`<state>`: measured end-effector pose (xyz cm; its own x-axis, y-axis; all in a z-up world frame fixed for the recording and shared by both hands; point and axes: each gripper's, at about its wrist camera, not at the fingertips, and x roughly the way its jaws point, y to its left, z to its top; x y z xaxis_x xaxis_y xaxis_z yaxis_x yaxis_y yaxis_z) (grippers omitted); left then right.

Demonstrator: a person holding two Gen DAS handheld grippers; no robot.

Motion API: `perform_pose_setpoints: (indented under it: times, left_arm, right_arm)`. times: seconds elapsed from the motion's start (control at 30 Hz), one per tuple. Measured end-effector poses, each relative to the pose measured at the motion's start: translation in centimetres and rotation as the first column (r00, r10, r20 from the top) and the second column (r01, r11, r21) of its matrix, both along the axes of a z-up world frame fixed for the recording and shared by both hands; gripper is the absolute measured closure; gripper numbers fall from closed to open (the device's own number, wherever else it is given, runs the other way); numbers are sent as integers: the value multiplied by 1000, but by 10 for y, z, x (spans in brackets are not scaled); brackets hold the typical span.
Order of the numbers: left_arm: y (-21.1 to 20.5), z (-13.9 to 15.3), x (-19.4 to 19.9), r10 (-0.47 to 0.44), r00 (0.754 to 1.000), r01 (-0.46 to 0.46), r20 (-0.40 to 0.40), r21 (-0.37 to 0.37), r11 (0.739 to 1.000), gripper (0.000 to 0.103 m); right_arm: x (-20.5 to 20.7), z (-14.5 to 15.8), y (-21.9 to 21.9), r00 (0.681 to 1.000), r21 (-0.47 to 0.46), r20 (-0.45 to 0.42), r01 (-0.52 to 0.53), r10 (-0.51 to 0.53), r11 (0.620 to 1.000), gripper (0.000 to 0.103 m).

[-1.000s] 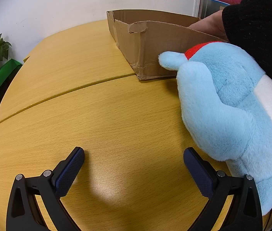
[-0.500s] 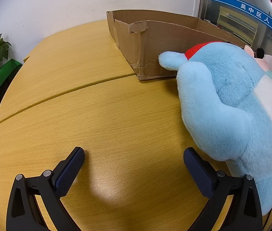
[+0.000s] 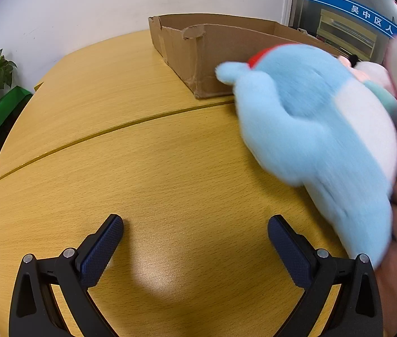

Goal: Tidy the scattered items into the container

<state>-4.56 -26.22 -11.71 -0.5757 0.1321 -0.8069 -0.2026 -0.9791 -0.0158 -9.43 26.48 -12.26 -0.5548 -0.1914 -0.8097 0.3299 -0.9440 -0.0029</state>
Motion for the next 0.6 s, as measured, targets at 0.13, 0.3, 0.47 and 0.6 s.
perform_pose_setpoints:
  times: [0.13, 0.3, 0.47, 0.6]
  left_arm:
    - [0, 0, 0, 0, 1000, 0, 0, 0, 1000, 0]
    - [0, 0, 0, -4, 1000, 4, 0, 0, 1000, 0]
    - [0, 0, 0, -6, 1000, 6, 0, 0, 1000, 0]
    - [0, 0, 0, -6, 1000, 6, 0, 0, 1000, 0]
  right_arm:
    - [-4, -1, 2, 1000, 1, 0, 1, -1, 1000, 0]
    - [-4, -1, 2, 1000, 0, 0, 1, -1, 1000, 0]
    - [-4, -1, 2, 1000, 0, 0, 1, -1, 1000, 0]
    - [-4, -1, 2, 1000, 0, 0, 1, -1, 1000, 0]
